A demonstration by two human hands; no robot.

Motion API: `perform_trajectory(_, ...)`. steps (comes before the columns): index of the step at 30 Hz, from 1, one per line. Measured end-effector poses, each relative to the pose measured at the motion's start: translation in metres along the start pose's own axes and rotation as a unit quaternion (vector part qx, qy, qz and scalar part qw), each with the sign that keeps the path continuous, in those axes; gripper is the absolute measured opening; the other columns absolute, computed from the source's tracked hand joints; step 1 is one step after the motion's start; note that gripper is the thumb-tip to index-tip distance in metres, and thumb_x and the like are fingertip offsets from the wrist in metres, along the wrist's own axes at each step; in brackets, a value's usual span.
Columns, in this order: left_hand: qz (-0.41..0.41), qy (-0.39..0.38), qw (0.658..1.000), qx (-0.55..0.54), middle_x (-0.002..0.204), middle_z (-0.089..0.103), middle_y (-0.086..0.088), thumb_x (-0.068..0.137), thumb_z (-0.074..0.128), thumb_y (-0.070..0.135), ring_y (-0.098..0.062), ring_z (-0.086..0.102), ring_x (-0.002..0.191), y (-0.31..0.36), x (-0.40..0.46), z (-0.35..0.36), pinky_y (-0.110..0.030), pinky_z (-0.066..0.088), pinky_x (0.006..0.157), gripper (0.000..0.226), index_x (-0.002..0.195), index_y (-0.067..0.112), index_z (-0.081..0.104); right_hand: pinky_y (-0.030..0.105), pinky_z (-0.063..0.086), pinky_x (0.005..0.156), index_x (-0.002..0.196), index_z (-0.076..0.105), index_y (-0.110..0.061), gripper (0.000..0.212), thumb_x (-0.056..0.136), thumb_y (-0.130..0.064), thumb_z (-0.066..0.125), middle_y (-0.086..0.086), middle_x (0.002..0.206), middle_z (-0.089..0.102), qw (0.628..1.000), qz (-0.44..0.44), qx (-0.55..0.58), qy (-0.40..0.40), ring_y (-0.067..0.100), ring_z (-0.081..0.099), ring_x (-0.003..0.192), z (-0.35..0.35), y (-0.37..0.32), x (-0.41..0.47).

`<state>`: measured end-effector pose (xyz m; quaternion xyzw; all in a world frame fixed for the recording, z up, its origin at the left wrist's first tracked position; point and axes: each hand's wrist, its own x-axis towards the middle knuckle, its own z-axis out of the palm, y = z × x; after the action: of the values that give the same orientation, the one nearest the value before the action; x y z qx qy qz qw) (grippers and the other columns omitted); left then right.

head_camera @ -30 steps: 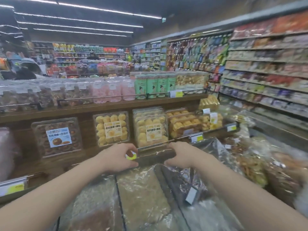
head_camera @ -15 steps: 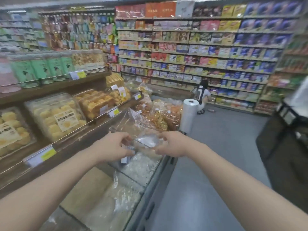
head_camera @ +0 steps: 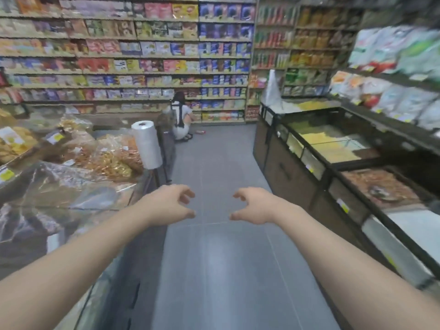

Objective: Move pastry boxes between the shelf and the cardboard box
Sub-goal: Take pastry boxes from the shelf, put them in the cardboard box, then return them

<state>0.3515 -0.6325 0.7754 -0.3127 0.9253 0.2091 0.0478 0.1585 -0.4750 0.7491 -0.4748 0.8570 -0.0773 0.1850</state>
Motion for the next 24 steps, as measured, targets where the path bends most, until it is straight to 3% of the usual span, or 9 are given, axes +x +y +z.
perform_trajectory(8, 0.11, -0.099, 0.988, 0.04, 0.131, 0.063, 0.014, 0.086, 0.073, 0.052, -0.014, 0.061, 0.121, 0.212, 0.052, 0.109, -0.038, 0.049, 0.107, 0.057, 0.138, 0.036, 0.055, 0.037, 0.045, 0.106, 0.148, 0.044, -0.024, 0.081, 0.081, -0.058, 0.072, 0.004, 0.149, 0.05, 0.987, 0.145, 0.062, -0.001, 0.023, 0.051, 0.133, 0.008, 0.219, -0.119)
perform_trajectory(14, 0.207, -0.18, 0.96, 0.061, 0.131, 0.064, 0.01, 0.088, 0.073, 0.05, -0.016, 0.06, 0.117, 0.356, 0.075, 0.215, -0.037, 0.049, 0.105, 0.056, 0.138, 0.033, 0.055, 0.036, 0.047, 0.104, 0.144, 0.049, -0.021, 0.076, 0.081, -0.057, 0.072, 0.002, 0.146, 0.054, 0.958, 0.251, 0.134, 0.023, 0.022, 0.053, 0.13, 0.039, 0.357, -0.221)
perform_trajectory(19, 0.261, -0.275, 0.921, 0.088, 0.128, 0.062, 0.01, 0.089, 0.074, 0.044, -0.015, 0.059, 0.109, 0.438, 0.088, 0.318, -0.03, 0.048, 0.097, 0.051, 0.135, 0.03, 0.056, 0.032, 0.042, 0.108, 0.149, 0.045, -0.021, 0.076, 0.085, -0.052, 0.073, 0.002, 0.152, 0.048, 0.906, 0.353, 0.233, 0.034, 0.021, 0.048, 0.137, 0.097, 0.437, -0.295)
perform_trajectory(24, 0.288, -0.36, 0.881, 0.104, 0.113, 0.062, 0.012, 0.081, 0.079, 0.044, -0.018, 0.064, 0.109, 0.487, 0.098, 0.437, -0.034, 0.052, 0.101, 0.046, 0.122, 0.031, 0.063, 0.029, 0.046, 0.098, 0.147, 0.047, -0.017, 0.074, 0.086, -0.05, 0.073, 0.003, 0.147, 0.053, 0.811, 0.473, 0.341, 0.041, 0.021, 0.056, 0.129, 0.192, 0.482, -0.344)
